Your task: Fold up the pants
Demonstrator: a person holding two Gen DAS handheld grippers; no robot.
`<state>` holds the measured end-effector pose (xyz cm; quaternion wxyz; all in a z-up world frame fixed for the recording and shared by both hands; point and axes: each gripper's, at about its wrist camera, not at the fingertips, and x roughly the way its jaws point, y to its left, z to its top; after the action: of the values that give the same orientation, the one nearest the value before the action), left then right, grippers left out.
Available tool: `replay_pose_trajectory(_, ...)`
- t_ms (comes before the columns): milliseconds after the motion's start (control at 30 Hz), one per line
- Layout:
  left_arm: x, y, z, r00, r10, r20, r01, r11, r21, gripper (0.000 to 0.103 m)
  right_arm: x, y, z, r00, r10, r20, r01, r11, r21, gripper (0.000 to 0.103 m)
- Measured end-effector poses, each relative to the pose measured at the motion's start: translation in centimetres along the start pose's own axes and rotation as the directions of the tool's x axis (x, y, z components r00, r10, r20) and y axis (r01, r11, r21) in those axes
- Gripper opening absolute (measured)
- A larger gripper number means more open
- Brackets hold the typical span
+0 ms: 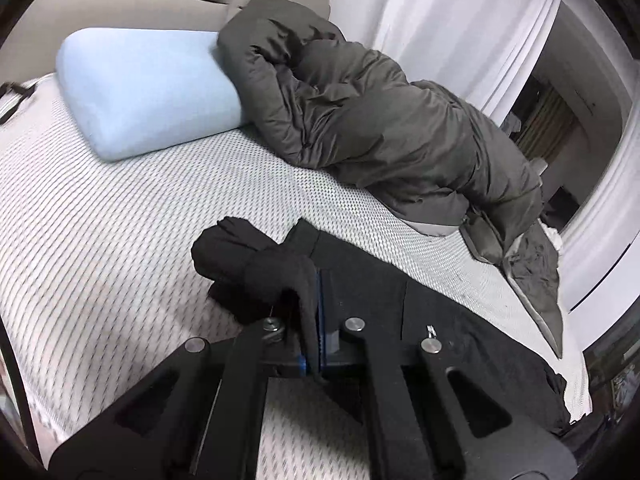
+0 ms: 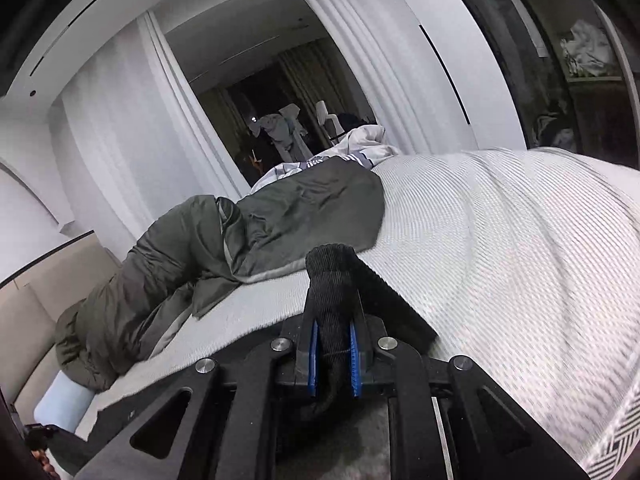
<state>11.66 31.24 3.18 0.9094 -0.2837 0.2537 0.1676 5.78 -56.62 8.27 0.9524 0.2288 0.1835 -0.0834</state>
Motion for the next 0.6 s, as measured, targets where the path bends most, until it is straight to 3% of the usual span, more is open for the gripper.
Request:
replay_pose_trajectory(233,10.6,-5.2,5.3,0.994,0.07,-0.086,-0.066,0.997,0.051,0.001,12.8,4.0,4.3,0.992,-0.108,-0.068,0.104,0.993,-0.055,0.012)
replay_pose_trajectory(300,14.4,-5.7,6.1,0.984,0.103,-0.148,-0.098,0.994,0.044,0.005,18.0,4.6,4.8,0.975,-0.154,-0.159,0.144,0.987,-0.074,0.021)
replay_pose_trajectory(333,16.1,-5.7,6.4,0.976,0.118,-0.184,-0.114,0.993,0.036,0.009,19.8,4.3,4.6,0.967,-0.173,-0.189,0.159,0.983,-0.087,0.038)
replay_pose_trajectory(367,17.7,-5.6,6.6,0.965,0.133,-0.228,-0.129,0.991,0.035,0.022,21.8,4.2,4.5,0.954,-0.215,-0.207,0.195,0.974,-0.113,0.049)
replay_pose_trajectory(400,18.3,-5.3,6.4,0.958,0.137,-0.251,-0.135,0.991,0.026,0.036,23.0,4.0,4.2,0.937,-0.279,-0.207,0.255,0.957,-0.137,0.053)
replay_pose_trajectory(433,18.3,-5.1,6.3,0.963,0.126,-0.238,-0.128,0.992,0.009,0.042,23.4,3.7,3.9,0.921,-0.323,-0.217,0.297,0.944,-0.143,0.057)
replay_pose_trajectory(467,17.9,-4.9,6.1,0.969,0.119,-0.217,-0.12,0.993,0.009,0.056,23.1,3.1,3.4,0.916,-0.333,-0.223,0.311,0.942,-0.129,0.062)
replay_pose_trajectory(500,17.5,-4.9,6.0,0.973,0.123,-0.196,-0.123,0.992,0.017,0.072,22.4,2.8,2.8,0.926,-0.298,-0.23,0.28,0.954,-0.106,0.068)
replay_pose_trajectory(533,17.0,-5.0,5.8,0.974,0.144,-0.173,-0.141,0.99,0.03,0.08,22.0,2.6,2.3,0.931,-0.277,-0.237,0.258,0.96,-0.107,0.08)
replay_pose_trajectory(600,15.5,-5.1,5.4,0.975,0.183,-0.124,-0.177,0.982,0.062,0.084,20.8,2.6,1.2,0.936,-0.249,-0.247,0.223,0.966,-0.13,0.082)
